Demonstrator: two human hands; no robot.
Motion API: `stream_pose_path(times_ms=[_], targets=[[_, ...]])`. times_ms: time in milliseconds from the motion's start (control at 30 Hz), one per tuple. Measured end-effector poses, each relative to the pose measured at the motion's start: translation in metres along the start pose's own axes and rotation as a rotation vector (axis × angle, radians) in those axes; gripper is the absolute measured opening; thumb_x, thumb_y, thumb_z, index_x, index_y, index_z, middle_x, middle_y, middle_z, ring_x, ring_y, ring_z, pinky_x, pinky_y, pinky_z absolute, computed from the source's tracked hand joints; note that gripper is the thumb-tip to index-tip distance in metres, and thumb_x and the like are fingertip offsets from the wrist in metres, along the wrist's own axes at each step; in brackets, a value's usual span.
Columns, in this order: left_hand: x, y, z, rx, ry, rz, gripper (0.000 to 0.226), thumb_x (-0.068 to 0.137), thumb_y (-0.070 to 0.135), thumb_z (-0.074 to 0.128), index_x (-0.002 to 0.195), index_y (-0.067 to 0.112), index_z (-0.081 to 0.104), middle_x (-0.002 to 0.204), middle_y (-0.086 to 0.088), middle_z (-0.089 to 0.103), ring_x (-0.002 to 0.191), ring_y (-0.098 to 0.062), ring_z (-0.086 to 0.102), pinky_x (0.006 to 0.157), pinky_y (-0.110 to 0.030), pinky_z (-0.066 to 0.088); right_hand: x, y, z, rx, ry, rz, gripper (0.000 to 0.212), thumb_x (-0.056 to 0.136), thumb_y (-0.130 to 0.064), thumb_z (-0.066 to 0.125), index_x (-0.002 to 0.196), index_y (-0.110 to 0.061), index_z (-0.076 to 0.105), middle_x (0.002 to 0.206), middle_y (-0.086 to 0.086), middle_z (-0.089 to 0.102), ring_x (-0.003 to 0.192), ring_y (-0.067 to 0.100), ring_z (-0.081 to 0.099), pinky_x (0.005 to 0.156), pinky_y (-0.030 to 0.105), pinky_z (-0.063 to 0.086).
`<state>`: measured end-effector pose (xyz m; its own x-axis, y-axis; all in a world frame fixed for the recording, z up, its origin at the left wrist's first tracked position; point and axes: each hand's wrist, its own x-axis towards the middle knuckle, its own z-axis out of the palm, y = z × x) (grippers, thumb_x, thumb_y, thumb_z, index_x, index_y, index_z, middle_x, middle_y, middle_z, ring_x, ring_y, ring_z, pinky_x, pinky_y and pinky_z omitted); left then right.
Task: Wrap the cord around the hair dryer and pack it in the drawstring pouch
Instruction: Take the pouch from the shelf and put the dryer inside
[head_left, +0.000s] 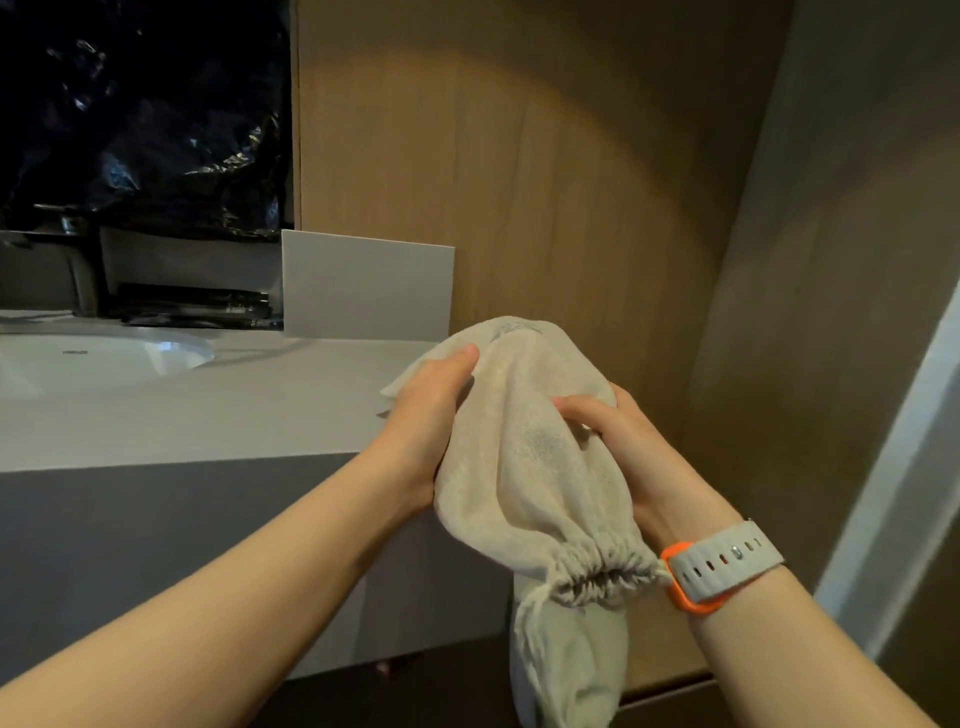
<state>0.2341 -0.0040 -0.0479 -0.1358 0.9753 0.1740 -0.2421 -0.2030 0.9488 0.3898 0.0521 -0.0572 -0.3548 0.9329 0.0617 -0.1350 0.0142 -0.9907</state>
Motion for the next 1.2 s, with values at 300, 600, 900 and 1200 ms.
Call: stream_pose_path(times_ms=[300, 600, 900, 1200], targets=[[-0.002, -0.071, 0.096, 0.051, -0.176, -0.052, 0.050, 0.083, 0.056, 0.051, 0.124, 0.027, 0.054, 0.123, 0.005, 0.059, 0.111, -0.013, 0.057, 0.100, -0.041, 0.043, -0.058, 0.026, -0.114, 0.097, 0.159, 0.045, 0.089, 0.055, -0.025, 0.083, 0.135, -0.025, 0.042, 0.126, 0.014, 0.054, 0.105, 0.032, 0.061, 0.064, 0.035, 0.054], [0.034, -0.187, 0.133, 0.006, -0.183, -0.282, 0.035, 0.093, 0.046, 0.048, 0.119, 0.024, 0.058, 0.121, 0.002, 0.062, 0.112, -0.016, 0.058, 0.101, -0.041, 0.043, -0.058, 0.099, -0.184, 0.205, 0.387, 0.169, 0.056, 0.081, -0.009, 0.061, 0.129, -0.029, 0.041, 0.112, 0.005, 0.052, 0.097, 0.025, 0.058, 0.063, 0.035, 0.048], [0.108, -0.295, 0.132, -0.072, -0.155, -0.529, 0.042, 0.088, 0.041, 0.057, 0.116, 0.009, 0.058, 0.119, -0.011, 0.063, 0.108, -0.025, 0.061, 0.087, -0.034, 0.049, 0.011, 0.217, -0.241, 0.423, 0.504, 0.379, 0.069, 0.068, -0.014, 0.065, 0.133, -0.025, 0.046, 0.123, 0.010, 0.054, 0.095, 0.026, 0.061, 0.059, 0.033, 0.052], [0.161, -0.382, 0.134, -0.118, -0.120, -0.666, 0.028, 0.093, 0.041, 0.050, 0.094, 0.016, 0.063, 0.102, -0.006, 0.064, 0.101, -0.021, 0.060, 0.100, -0.038, 0.044, 0.058, 0.286, -0.287, 0.262, 0.633, 0.365, 0.051, 0.084, -0.006, 0.049, 0.134, -0.014, 0.045, 0.117, 0.009, 0.060, 0.094, 0.015, 0.065, 0.063, 0.025, 0.051]])
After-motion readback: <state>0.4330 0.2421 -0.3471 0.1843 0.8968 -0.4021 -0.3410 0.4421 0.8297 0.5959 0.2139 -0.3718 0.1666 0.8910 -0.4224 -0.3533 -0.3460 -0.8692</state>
